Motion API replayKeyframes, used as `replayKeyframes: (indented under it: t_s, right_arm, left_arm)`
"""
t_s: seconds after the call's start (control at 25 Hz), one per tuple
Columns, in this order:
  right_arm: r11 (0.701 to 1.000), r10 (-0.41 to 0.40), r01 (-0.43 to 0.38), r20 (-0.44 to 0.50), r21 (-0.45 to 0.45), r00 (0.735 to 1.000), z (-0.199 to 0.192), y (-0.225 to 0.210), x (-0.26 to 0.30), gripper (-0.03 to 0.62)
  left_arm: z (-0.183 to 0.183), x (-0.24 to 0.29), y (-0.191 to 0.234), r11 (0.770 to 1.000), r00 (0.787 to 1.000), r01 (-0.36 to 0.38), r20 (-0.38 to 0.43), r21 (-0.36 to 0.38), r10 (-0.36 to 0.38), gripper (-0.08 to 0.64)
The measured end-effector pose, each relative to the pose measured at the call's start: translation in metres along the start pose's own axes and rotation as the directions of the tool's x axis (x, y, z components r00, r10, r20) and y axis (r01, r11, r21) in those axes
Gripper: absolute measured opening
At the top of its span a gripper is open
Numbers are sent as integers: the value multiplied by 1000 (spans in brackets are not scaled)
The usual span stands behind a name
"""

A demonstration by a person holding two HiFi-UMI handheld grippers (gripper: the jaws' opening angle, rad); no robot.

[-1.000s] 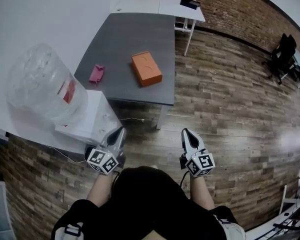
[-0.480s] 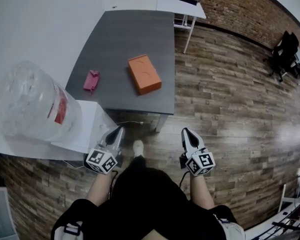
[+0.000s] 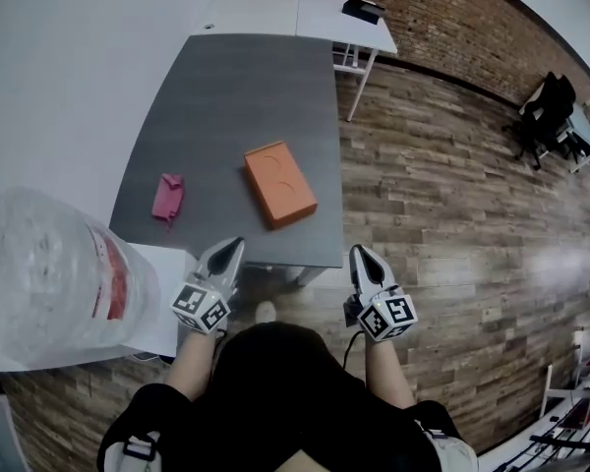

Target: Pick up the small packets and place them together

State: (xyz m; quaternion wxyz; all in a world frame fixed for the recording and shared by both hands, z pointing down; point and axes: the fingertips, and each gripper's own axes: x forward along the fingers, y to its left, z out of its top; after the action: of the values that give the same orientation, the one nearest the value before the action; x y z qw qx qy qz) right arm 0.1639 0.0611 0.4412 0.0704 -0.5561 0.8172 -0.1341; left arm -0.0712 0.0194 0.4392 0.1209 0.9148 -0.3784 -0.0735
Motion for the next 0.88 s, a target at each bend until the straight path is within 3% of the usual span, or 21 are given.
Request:
replayKeyframes:
  t_s: [0.44,0.72,0.88]
  right_arm:
    - [999,0,-3,-70,-35,998,1,-1,78,2]
    - [996,41,-53,-156,-76,987,-13,-1,116,2]
    - [991,84,-99,-155,-91,984,-5,-12,139,3]
  left_arm:
    - [17,31,55,999,1000,4,15,-39,-3,-2]
    - [2,41,80,998,1000,-22,-20,-65,21,-2]
    - [1,56,91,997,999,-36,-23,-62,35,-2]
